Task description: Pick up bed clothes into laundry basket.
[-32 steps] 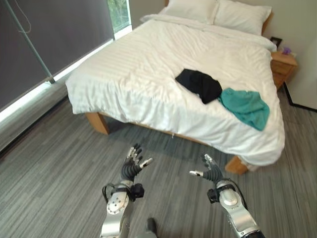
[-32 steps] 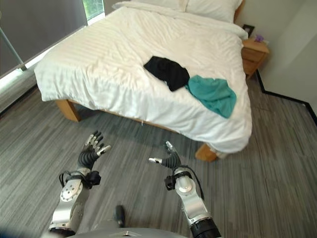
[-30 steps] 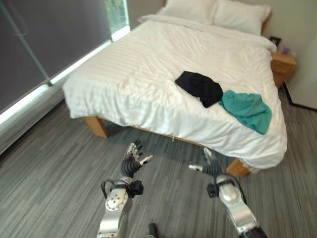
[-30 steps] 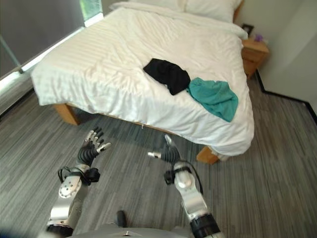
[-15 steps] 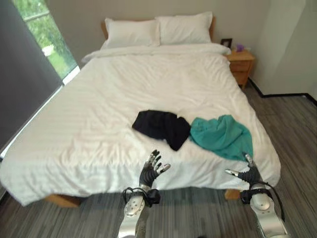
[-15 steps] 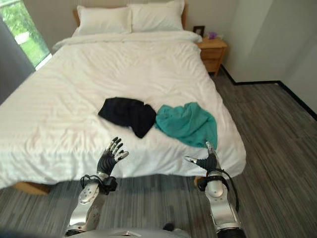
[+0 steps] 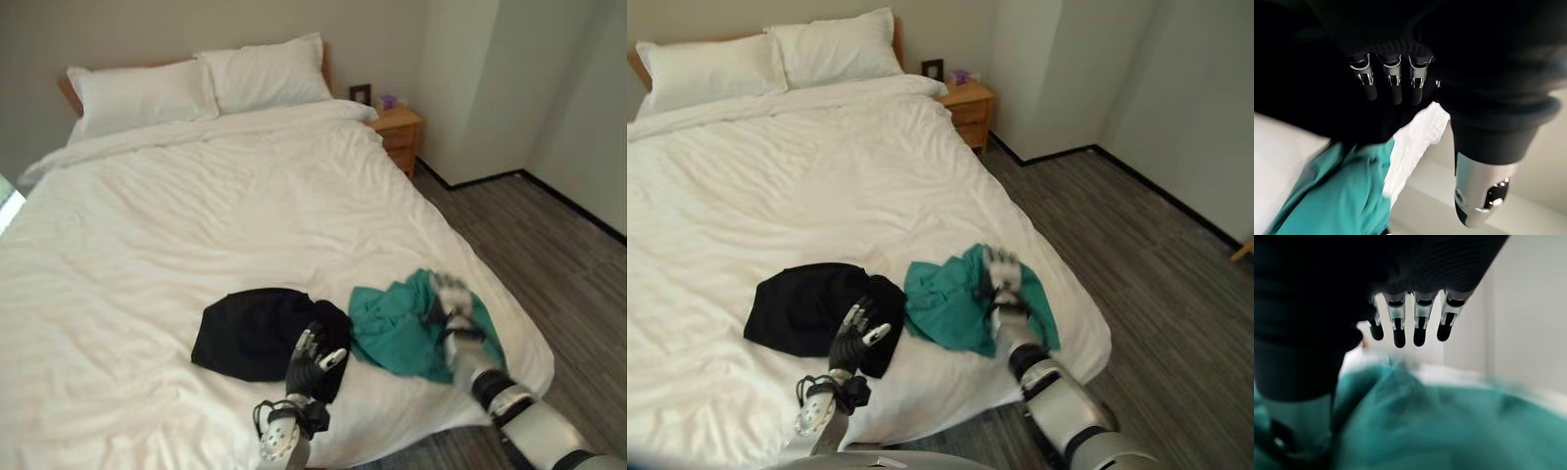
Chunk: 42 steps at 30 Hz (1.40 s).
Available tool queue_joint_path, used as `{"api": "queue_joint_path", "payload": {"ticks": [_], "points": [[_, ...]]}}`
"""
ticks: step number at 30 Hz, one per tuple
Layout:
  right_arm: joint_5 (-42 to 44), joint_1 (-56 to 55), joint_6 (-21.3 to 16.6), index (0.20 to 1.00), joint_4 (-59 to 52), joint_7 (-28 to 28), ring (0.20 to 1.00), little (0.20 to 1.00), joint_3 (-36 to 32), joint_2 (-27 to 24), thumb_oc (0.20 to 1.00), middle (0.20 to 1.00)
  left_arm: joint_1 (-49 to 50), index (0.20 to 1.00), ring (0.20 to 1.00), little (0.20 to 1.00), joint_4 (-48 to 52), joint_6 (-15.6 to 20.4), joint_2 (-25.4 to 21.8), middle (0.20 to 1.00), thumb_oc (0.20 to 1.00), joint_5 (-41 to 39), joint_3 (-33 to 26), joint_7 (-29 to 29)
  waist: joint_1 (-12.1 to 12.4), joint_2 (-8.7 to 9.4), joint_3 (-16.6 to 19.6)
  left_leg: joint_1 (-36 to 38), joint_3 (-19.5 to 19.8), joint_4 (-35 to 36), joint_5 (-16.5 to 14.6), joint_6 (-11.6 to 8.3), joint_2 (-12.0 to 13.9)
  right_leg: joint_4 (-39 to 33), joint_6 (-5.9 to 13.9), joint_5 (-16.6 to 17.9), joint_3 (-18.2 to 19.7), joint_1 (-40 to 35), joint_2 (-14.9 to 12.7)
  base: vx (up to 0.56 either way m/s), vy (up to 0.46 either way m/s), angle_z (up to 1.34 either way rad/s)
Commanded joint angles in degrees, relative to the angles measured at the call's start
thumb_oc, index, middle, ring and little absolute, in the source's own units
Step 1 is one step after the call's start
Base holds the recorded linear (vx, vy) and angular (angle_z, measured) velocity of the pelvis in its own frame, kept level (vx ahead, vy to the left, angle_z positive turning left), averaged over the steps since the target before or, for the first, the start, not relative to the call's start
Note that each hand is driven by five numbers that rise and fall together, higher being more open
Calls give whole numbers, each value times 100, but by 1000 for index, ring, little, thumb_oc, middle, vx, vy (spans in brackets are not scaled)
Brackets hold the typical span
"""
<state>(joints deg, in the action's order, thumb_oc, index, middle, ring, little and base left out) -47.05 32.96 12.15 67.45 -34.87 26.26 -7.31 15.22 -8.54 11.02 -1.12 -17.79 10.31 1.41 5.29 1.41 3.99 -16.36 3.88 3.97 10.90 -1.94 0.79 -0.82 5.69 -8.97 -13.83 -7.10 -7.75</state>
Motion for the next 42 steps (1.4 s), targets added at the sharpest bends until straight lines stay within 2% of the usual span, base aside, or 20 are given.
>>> {"api": "queue_joint_path", "payload": {"ticks": [1, 4, 7, 8, 11, 16, 18, 19, 21, 23, 24, 25, 26, 28, 30, 31, 32, 35, 36, 42], "points": [[452, 823, -141, 1000, 675, -377, 1000, 1000, 54, -178, 1000, 1000, -159, 1000, 1000, 1000, 604, 227, 152, 1000, 1000, -142, 126, -186, 424, -233, -184, 750, -553, 103, -280, -671, 601, -418, -398, 688, 18, 505, 404, 32, 44, 50], [1026, 762, -267, 1000, 1472, -341, 1000, 1000, -120, 228, 1000, 1000, -196, 1000, 1000, 1000, 525, 135, 147, 1000, 1000, -204, 171, -424, 573, -270, -176, 681, -567, 103, -282, -607, 513, -418, -292, 646, -45, 529, 280, 121, 127, 23], [1213, 732, -265, 1000, 1698, -236, 1000, 1000, -178, 359, 1000, 1000, -192, 1000, 1000, 1000, 489, 104, 162, 1000, 1000, -258, 174, -494, 607, -269, -162, 664, -556, 103, -273, -587, 482, -418, -259, 628, -76, 524, 253, 79, 78, 19], [1593, 529, -243, 200, 2002, 226, 200, 200, -357, 573, 200, 200, -176, 1000, 1000, 1000, 454, 33, 202, 1000, 1000, -370, 198, -659, 686, -296, -143, 652, -494, 103, -282, -551, 424, -418, -208, 599, -117, 498, 209, 86, 82, 14], [1798, 156, -283, 200, 2144, 715, 200, 200, -464, 702, 200, 200, -167, 1000, 1000, 1000, 506, 3, 258, 1000, 1000, -593, 256, -908, 766, -338, -95, 691, -465, 103, -303, -503, 368, -418, -151, 570, -192, 451, 144, 80, 74, 10], [1909, -197, -320, 200, 2160, 898, 200, 200, -493, 625, 200, 200, -306, 1000, 1000, 1000, 1038, 199, 14, 1000, 1000, -548, 177, -894, 808, -402, 3, 760, -453, 103, -327, -457, 316, -418, -96, 540, -263, 400, 56, 45, 66, -1], [1953, -250, -331, 200, 2137, 941, 200, 200, -530, 546, 200, 200, -532, 1000, 1000, 1000, 1408, 243, -411, 1000, 1000, -94, 1, -585, 808, -411, 23, 789, -456, 103, -336, -438, 312, -418, -85, 541, -278, 398, 36, -8, 58, -3], [1974, -226, -314, 200, 2094, 1018, 200, 200, -553, 457, 200, 200, -835, 1000, 1000, 1000, 1702, 189, -841, 1000, 1000, 303, -247, -325, 790, -410, 20, 813, -465, 103, -340, -434, 322, -418, -87, 560, -255, 408, 33, -23, 61, 3], [2024, -170, -311, 200, 1962, 1070, 200, 200, -603, 346, 200, 200, -1211, 1000, 1000, 1000, 1817, 5, -1387, 1000, 1000, 697, -628, -114, 743, -412, 16, 841, -522, 103, -349, -446, 342, -418, -78, 585, -225, 412, 29, -31, 43, -1], [2072, -105, -291, 200, 1556, 1182, 200, 200, -709, 205, 200, 200, -1517, 1000, 1000, 1000, 1927, -371, -2045, 1000, 1000, 1229, -1153, 65, 645, -363, -11, 885, -628, 103, -404, -476, 385, -418, -64, 596, -164, 429, 18, -9, 5, -2], [2069, -100, -277, 200, 1533, 1196, 200, 200, -712, 203, 200, 200, -1524, 1000, 1000, 1000, 1940, -387, -2053, 1000, 1000, 1229, -1160, 68, 647, -363, -20, 866, -629, 103, -369, -470, 390, -418, -69, 628, -155, 450, 23, -32, 0, -15], [2117, -217, -198, 200, 388, 1421, 200, 200, -833, -104, 200, 200, -1560, 1000, 1000, 1000, 1849, -868, -2345, 1000, 1000, 1619, -1667, 60, 505, -309, -30, 887, -747, 103, -382, -493, 453, -418, -56, 690, -39, 506, 23, -53, 0, -23], [2104, -374, -192, 200, -368, 1558, 200, 200, -907, -284, 200, 200, -1587, 1000, 1000, 1000, 1695, -1072, -2515, 1000, 1000, 1836, -1863, 33, 419, -289, -33, 885, -785, 103, -388, -499, 481, -418, -51, 717, 6, 539, 26, -18, -9, -25], [2042, -1157, 83, 200, -2725, 2275, 200, 200, -1320, -1048, 200, 200, -1576, 1000, 1000, 1000, 1335, -1441, -2876, 1000, 1000, 2391, -2172, -134, 152, -218, -36, 958, -912, 103, -461, -522, 532, -418, -28, 726, 105, 562, 9, 10, -11, -28], [1946, -1854, 389, 200, -4538, 2947, 200, 200, -2008, -1763, 200, 200, -1567, 1000, 1000, 1000, 870, -1557, -3109, 1000, 1000, 2817, -2263, -194, -62, -184, 6, 979, -982, 103, -500, -523, 556, -418, 0, 747, 197, 612, 2, 0, -2, -13], [1940, -1899, 422, 200, -4609, 2987, 200, 200, -2036, -1784, 200, 200, -1579, 1000, 1000, 1000, 860, -1551, -3103, 1000, 1000, 2822, -2243, -194, -43, -191, 19, 955, -980, 103, -471, -518, 561, -418, -5, 775, 201, 637, 7, 14, 21, -9], [1843, -2325, 588, 200, -5696, 3465, 200, 200, -2684, -2134, 200, 200, -1522, 1000, 1000, 1000, 418, -1566, -3145, 1000, 1000, 3084, -2177, -174, -209, -185, 83, 971, -1057, 103, -504, -512, 579, -418, 11, 798, 291, 698, -1, 19, 34, -44], [1859, -2401, 674, 200, -6565, 3756, 200, 200, -3147, -2403, 200, 200, -1488, 1000, 1000, 1000, -143, -1567, -3189, 1000, 1000, 3436, -1980, -87, -355, -179, 140, 1012, -1166, 103, -551, -492, 594, -418, 24, 828, 395, 745, -22, 36, 39, -30], [1971, -2388, 622, 200, -7143, 3885, 200, 200, -3502, -2607, 200, 200, -1468, 1000, 1000, 1000, -562, -1515, -3176, 1000, 1000, 3569, -1804, 23, -502, -165, 206, 1021, -1272, 103, -586, -477, 605, -418, 32, 864, 504, 822, -24, -3, 22, -42], [2306, -2122, 642, 200, -8086, 4180, 200, 200, -4066, -3144, 200, 200, -1501, 1000, 1000, 1000, -1219, -1318, -2911, 1000, 1000, 3627, -1412, 269, -759, -128, 295, 1017, -1433, 103, -639, -445, 622, -418, 43, 948, 694, 971, -39, 8, 35, -27]]}}
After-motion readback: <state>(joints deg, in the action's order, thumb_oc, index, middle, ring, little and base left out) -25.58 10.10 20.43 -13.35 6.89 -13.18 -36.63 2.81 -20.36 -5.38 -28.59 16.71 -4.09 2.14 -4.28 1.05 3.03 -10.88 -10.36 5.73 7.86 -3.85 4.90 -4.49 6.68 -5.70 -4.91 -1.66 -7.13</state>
